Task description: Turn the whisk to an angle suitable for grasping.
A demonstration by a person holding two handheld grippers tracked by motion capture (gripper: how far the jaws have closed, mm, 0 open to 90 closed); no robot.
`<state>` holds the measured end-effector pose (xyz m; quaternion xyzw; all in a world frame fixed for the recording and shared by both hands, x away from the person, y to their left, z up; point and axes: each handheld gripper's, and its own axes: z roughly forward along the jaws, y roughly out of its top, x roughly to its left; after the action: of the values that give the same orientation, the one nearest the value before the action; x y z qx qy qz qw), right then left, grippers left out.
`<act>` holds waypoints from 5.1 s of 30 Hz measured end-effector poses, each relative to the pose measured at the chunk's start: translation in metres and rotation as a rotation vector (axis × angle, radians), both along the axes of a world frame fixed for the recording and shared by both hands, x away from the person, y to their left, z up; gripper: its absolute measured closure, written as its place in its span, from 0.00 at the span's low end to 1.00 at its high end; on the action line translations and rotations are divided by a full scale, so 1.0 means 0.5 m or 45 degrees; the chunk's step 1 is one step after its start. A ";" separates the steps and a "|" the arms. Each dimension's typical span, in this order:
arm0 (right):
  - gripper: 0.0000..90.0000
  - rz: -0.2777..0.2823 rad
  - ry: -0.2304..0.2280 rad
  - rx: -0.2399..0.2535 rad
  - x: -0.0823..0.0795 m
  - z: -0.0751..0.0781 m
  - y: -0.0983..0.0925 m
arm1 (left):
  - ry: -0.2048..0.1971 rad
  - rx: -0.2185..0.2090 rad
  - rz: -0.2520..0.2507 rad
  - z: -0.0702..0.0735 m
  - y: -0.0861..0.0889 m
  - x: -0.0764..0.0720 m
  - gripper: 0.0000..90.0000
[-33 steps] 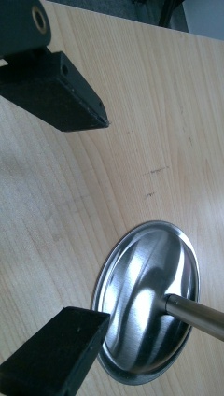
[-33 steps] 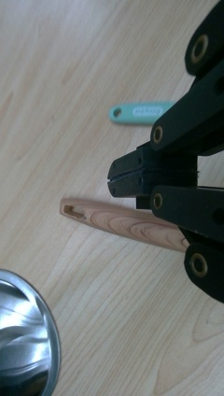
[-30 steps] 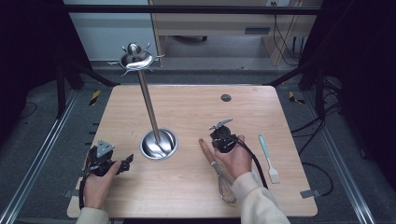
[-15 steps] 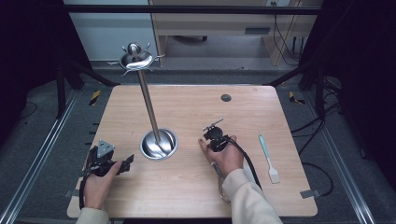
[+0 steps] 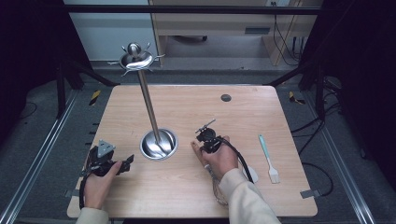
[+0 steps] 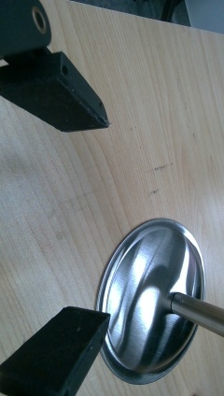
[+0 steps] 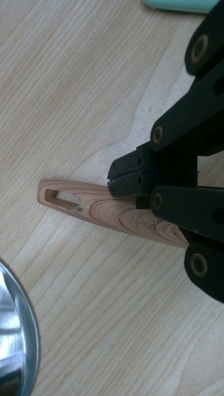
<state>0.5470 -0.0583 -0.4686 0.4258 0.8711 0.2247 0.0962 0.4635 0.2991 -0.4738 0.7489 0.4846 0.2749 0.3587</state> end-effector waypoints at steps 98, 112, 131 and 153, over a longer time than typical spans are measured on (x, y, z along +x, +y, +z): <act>0.76 -0.054 -0.086 0.012 -0.040 0.175 0.018 | 0.037 0.003 -0.002 -0.004 0.002 0.002 0.07; 0.77 -0.037 -0.281 0.198 -0.065 0.233 0.005 | 0.038 -0.003 0.001 -0.004 0.004 0.002 0.07; 0.76 0.016 -0.538 0.453 -0.124 0.305 0.055 | 0.031 -0.013 0.009 -0.002 0.008 0.001 0.07; 0.76 0.052 -0.697 0.603 -0.154 0.356 0.078 | 0.031 -0.013 0.010 -0.001 0.010 0.000 0.07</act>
<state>0.4701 -0.0192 -0.2908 0.3430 0.7452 0.5278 0.2203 0.4635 0.3042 -0.4743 0.7486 0.4932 0.2646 0.3555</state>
